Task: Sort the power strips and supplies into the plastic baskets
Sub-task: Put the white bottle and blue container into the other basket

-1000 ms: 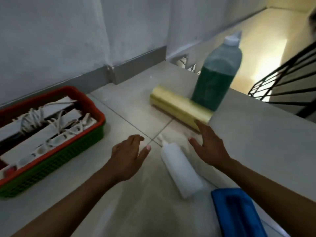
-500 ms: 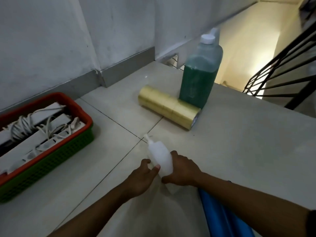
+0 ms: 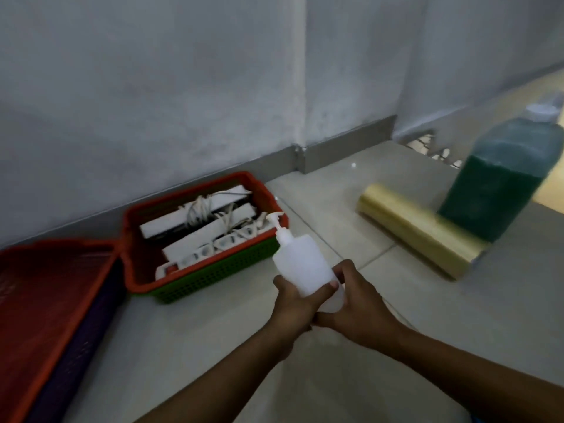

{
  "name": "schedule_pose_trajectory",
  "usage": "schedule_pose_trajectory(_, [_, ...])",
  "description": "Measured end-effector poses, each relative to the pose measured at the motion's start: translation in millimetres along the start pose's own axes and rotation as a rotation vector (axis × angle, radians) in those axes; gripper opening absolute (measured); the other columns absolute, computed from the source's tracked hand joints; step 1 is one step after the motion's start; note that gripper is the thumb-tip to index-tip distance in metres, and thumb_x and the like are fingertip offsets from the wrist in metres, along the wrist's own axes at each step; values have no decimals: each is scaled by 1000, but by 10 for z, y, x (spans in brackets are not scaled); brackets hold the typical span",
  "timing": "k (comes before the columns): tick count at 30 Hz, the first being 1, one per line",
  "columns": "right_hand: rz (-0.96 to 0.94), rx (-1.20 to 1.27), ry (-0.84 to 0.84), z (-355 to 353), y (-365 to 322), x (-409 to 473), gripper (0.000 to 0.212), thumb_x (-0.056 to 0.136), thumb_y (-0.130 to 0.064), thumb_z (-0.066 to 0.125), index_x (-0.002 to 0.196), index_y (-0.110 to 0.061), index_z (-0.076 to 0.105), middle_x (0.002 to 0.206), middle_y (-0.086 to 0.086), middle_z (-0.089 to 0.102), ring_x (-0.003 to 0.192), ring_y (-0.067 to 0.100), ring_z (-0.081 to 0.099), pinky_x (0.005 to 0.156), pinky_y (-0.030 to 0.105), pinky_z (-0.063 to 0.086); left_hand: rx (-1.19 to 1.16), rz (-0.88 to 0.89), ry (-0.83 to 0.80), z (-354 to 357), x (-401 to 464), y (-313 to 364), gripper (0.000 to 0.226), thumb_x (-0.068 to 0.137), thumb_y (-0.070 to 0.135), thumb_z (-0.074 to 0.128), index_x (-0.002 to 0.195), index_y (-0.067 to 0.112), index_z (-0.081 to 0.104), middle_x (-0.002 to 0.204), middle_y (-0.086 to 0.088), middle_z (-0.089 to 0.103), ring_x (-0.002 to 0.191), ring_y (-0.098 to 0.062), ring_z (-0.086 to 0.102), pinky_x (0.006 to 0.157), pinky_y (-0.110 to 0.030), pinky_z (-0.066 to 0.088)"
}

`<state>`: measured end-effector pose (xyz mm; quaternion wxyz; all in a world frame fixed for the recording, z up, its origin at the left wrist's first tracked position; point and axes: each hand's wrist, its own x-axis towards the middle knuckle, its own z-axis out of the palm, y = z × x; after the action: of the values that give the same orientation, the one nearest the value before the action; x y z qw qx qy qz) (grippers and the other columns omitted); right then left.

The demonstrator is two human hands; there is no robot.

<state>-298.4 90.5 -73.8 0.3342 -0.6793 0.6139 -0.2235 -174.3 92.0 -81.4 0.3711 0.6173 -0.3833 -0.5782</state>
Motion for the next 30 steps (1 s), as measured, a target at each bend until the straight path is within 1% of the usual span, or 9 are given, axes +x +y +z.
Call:
schedule_pose_trajectory(5, [-283, -18, -154, 373, -802, 303, 65, 62, -46, 82, 110, -25, 43, 109, -5, 58, 94, 12, 59, 70, 28, 53, -136, 88, 232, -928, -90, 96, 76, 70, 44, 77, 128, 29, 29, 125, 2, 53, 107, -19, 59, 77, -39, 58])
schedule_pose_trajectory(8, [-472, -33, -217, 687, -1268, 418, 70, 68, -50, 77, 125, -25, 45, 121, -6, 58, 106, 12, 58, 82, 29, 53, -257, 141, 374, -1473, -222, 104, 72, 73, 40, 76, 130, 30, 33, 125, 3, 56, 105, -18, 61, 65, -34, 58])
schedule_pose_trajectory(10, [-528, -81, -303, 909, -1558, 459, 72, 73, -51, 73, 131, -27, 40, 126, -7, 55, 109, 12, 56, 85, 28, 52, -305, 187, 497, -1848, -322, 92, 71, 75, 34, 76, 132, 28, 33, 125, 1, 57, 103, -18, 62, 59, -31, 58])
schedule_pose_trajectory(15, [-650, -246, -477, 1443, -2115, 506, 62, 80, -47, 67, 132, -33, 36, 129, -1, 54, 112, 18, 56, 92, 37, 52, -368, 190, 739, -2714, -549, -3, 66, 75, 32, 75, 128, 24, 36, 124, -5, 57, 106, -25, 61, 88, -49, 55])
schedule_pose_trajectory(19, [-737, -283, -536, 1818, -2458, 529, 60, 83, -39, 66, 135, -26, 37, 122, 1, 54, 106, 17, 54, 86, 32, 50, -209, 198, 905, -3221, -763, -87, 66, 75, 36, 74, 131, 25, 40, 123, 1, 57, 104, -19, 58, 84, -39, 52])
schedule_pose_trajectory(22, [-724, -247, -593, 2072, -2612, 525, 62, 84, -33, 66, 137, -21, 37, 118, 2, 59, 102, 16, 58, 88, 35, 52, -14, 136, 996, -3516, -867, -184, 71, 72, 44, 76, 132, 31, 41, 128, 3, 55, 112, -23, 54, 94, -44, 48])
schedule_pose_trajectory(25, [-685, -193, -622, 2284, -2652, 477, 57, 85, -28, 65, 135, -19, 39, 103, -3, 60, 92, 14, 60, 81, 31, 51, 140, 29, 1077, -3693, -913, -299, 75, 72, 44, 75, 134, 22, 38, 132, -2, 52, 118, -27, 51, 88, -37, 44])
schedule_pose_trajectory(27, [-663, -155, -635, 2385, -2617, 432, 52, 86, -25, 65, 132, -19, 41, 86, -12, 54, 83, 10, 57, 73, 26, 46, 165, -61, 1118, -3759, -917, -386, 79, 71, 43, 76, 133, 14, 36, 134, -8, 51, 120, -31, 51, 91, -39, 47])
schedule_pose_trajectory(30, [-629, -145, -629, 2489, -2546, 397, 47, 86, -23, 65, 128, -19, 44, 78, -15, 50, 80, 8, 54, 72, 23, 43, 91, -154, 1130, -3793, -903, -534, 85, 73, 39, 76, 135, 8, 28, 136, -14, 48, 121, -34, 50, 95, -46, 48])
